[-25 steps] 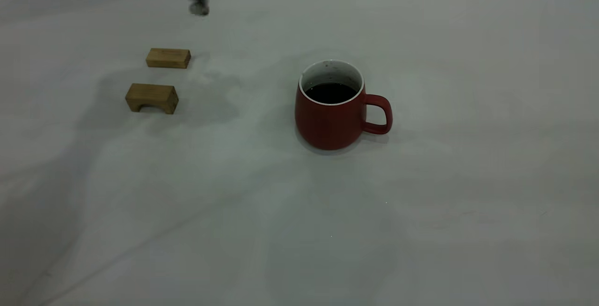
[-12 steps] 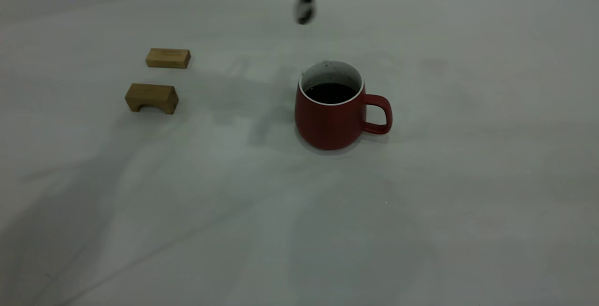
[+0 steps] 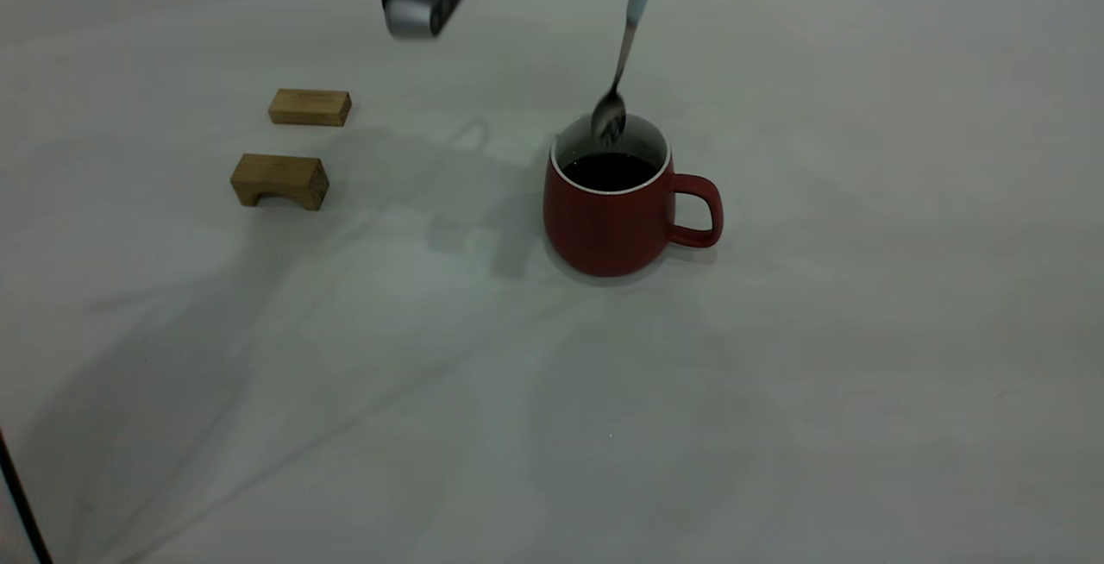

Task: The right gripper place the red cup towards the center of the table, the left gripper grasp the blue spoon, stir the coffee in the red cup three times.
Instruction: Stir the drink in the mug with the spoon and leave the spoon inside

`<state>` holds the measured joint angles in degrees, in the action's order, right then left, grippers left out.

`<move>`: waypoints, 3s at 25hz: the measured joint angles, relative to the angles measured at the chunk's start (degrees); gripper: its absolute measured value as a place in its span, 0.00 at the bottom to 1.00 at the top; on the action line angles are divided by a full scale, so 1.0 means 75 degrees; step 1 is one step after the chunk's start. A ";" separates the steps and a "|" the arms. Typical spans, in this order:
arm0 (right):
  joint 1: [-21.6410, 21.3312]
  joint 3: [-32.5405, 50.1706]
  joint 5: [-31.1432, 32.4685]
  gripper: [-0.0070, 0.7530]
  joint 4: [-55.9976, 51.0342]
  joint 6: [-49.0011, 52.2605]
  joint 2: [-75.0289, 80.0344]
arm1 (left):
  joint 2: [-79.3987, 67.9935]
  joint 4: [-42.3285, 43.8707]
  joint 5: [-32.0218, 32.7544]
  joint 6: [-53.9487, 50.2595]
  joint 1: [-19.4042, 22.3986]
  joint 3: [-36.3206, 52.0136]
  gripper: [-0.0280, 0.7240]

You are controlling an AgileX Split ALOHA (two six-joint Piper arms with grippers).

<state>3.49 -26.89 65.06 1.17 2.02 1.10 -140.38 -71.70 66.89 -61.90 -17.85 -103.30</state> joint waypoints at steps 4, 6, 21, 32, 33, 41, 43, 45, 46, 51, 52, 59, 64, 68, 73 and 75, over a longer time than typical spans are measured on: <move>0.0000 0.0000 0.0000 0.32 0.0000 0.0000 0.0000 | -0.0439 -0.0007 0.0000 0.0015 0.0000 0.0000 0.24; 0.0000 0.0000 0.0000 0.32 0.0000 0.0000 0.0000 | -0.0626 -0.0024 0.0000 0.0223 0.0000 0.0000 0.24; 0.0000 0.0000 0.0000 0.32 0.0000 -0.0010 0.0000 | -0.1183 -0.0586 -0.0078 0.0707 -0.0198 0.0000 0.24; 0.0000 0.0000 0.0000 0.32 0.0000 -0.0002 0.0000 | -0.1080 0.0484 -0.0341 0.1423 0.0076 -0.0302 0.24; 0.0000 0.0000 0.0000 0.32 0.0000 -0.0002 0.0000 | -0.1104 0.0248 -0.0266 0.1595 0.0069 -0.0302 0.24; 0.0000 0.0000 0.0000 0.32 0.0000 -0.0002 0.0000 | -0.1191 0.0850 0.0003 0.1125 0.0025 -0.0436 0.24; 0.0000 0.0000 0.0000 0.32 0.0000 -0.0002 0.0000 | -0.1158 0.1257 0.0003 0.0766 0.0024 -0.0598 0.24; 0.0000 0.0000 0.0000 0.32 0.0000 -0.0010 0.0000 | -0.1118 0.1634 0.0003 0.0555 0.0042 -0.0850 0.24; 0.0000 0.0000 0.0000 0.32 0.0000 -0.0010 0.0000 | -0.1112 0.1747 0.0003 0.0551 0.0059 -0.0955 0.24; 0.0000 0.0000 0.0000 0.32 0.0000 -0.0004 0.0000 | -0.1152 0.1559 0.0003 0.1020 0.0133 -0.1204 0.23; 0.0000 0.0000 0.0000 0.32 0.0000 -0.0004 0.0000 | -0.1176 0.1295 0.0003 0.1108 0.0125 -0.1206 0.23; 0.0000 0.0000 0.0000 0.32 0.0000 -0.0004 0.0000 | -0.1380 0.0863 0.0003 0.0895 -0.0148 -0.1206 0.23; 0.0000 0.0000 0.0000 0.32 0.0000 -0.0004 0.0000 | -0.1143 0.1963 0.0003 -0.0326 -0.0170 -0.1237 0.23; 0.0000 0.0000 0.0000 0.32 0.0000 -0.0004 0.0000 | -0.1065 0.2368 0.0003 -0.0229 -0.0087 -0.1365 0.23; 0.0000 0.0000 0.0000 0.32 0.0000 -0.0004 0.0000 | -0.1065 0.2126 0.0003 0.0698 -0.0029 -0.1458 0.23; 0.0000 0.0000 0.0000 0.32 0.0000 -0.0004 0.0000 | -0.1091 0.1663 0.0003 0.0986 -0.0061 -0.1458 0.23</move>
<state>3.49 -26.89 65.06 1.17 1.99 1.10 -148.56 -59.23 66.91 -54.51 -18.30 -114.23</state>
